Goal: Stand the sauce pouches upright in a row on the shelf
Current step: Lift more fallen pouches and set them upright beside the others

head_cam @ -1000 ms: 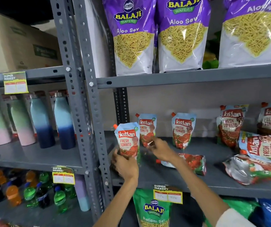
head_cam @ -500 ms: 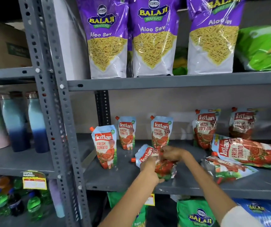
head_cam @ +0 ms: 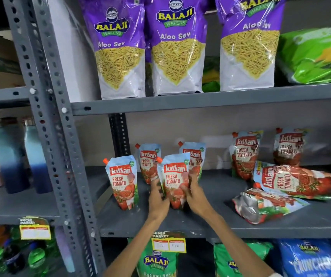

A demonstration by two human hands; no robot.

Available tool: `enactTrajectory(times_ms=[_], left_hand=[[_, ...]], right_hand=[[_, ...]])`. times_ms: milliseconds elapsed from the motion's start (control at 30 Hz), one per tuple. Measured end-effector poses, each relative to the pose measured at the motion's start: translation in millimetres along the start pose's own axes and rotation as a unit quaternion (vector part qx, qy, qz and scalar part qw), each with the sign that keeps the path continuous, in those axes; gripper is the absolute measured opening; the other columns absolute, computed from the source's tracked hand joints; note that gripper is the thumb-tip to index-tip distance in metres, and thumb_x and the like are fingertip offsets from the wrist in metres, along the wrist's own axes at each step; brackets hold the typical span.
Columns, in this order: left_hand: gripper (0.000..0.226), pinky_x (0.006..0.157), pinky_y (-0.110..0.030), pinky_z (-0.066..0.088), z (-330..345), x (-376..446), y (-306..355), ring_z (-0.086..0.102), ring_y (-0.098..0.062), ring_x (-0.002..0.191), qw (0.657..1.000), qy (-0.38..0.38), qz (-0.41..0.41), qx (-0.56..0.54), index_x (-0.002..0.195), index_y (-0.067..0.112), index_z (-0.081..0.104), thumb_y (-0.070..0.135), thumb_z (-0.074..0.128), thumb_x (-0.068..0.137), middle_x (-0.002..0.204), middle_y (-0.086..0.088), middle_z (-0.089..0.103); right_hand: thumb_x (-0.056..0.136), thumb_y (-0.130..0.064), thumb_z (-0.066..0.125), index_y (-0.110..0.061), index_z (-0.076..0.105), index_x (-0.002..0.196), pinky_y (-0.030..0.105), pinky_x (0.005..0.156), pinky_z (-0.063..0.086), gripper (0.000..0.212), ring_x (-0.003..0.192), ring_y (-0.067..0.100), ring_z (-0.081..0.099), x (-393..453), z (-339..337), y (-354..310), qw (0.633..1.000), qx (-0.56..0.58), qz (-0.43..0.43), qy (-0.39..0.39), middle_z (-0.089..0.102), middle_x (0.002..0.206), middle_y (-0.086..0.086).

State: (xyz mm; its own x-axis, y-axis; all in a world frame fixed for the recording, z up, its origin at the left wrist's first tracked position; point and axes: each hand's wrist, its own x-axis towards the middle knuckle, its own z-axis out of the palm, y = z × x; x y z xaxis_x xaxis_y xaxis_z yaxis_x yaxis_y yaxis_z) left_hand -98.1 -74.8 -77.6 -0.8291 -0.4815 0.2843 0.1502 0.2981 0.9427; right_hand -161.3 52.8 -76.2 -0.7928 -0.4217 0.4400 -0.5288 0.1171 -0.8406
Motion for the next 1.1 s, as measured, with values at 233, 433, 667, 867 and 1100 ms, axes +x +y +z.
enactTrajectory(times_ms=[233,433,667,867,1100], left_hand=[[0.049,0.093,-0.046,0.054,20.4,-32.9,4.4,0.059,-0.027,0.108,0.979,0.185,0.060,0.054,0.121,0.017,0.049,0.003,0.075,0.081,0.118,-0.004,0.052],[0.021,0.071,-0.031,0.053,77.2,-57.7,49.9,0.061,-0.011,0.074,0.983,0.019,0.182,0.024,0.099,0.021,0.059,0.008,0.070,0.086,0.085,0.005,0.064],[0.016,0.074,-0.020,0.049,176.6,-20.4,107.4,0.068,-0.017,0.088,0.976,-0.144,0.045,0.160,0.099,0.011,0.074,0.021,0.072,0.087,0.095,-0.002,0.074],[0.060,0.094,-0.045,0.055,213.8,-9.6,119.4,0.064,-0.031,0.115,0.875,-0.332,-0.188,0.298,0.123,0.006,0.062,0.038,0.081,0.077,0.125,-0.014,0.065],[0.036,0.083,-0.036,0.053,210.3,-34.4,133.8,0.060,-0.024,0.093,0.842,-0.371,-0.298,0.254,0.098,0.009,0.066,0.032,0.084,0.077,0.108,-0.012,0.067]], right_hand=[[0.099,-0.016,0.052,-0.018,0.034,0.133,0.031,0.095,0.054,0.038,0.115,0.013,0.062,-10.5,-24.2,-8.9,0.997,-0.032,0.064,0.019,0.060,0.126,-0.005],[0.095,-0.012,0.058,-0.011,0.062,0.089,0.028,0.057,0.056,0.007,0.074,0.025,0.073,-44.2,-125.9,-34.9,0.958,-0.036,0.083,0.271,0.072,0.079,0.010],[0.098,-0.040,0.050,-0.005,0.054,0.131,0.032,0.078,0.051,0.049,0.098,0.028,0.068,-93.3,-266.9,7.0,0.867,-0.242,0.430,0.076,0.068,0.116,0.016],[0.094,-0.040,0.049,-0.012,0.060,0.092,0.027,0.063,0.045,0.030,0.068,0.021,0.054,-89.4,-262.1,27.3,0.888,-0.236,0.395,0.021,0.059,0.084,0.009],[0.093,-0.037,0.045,-0.016,0.048,0.087,0.028,0.053,0.051,0.023,0.061,0.017,0.052,-102.0,-270.4,16.1,0.906,-0.059,0.419,-0.023,0.050,0.076,0.004]])
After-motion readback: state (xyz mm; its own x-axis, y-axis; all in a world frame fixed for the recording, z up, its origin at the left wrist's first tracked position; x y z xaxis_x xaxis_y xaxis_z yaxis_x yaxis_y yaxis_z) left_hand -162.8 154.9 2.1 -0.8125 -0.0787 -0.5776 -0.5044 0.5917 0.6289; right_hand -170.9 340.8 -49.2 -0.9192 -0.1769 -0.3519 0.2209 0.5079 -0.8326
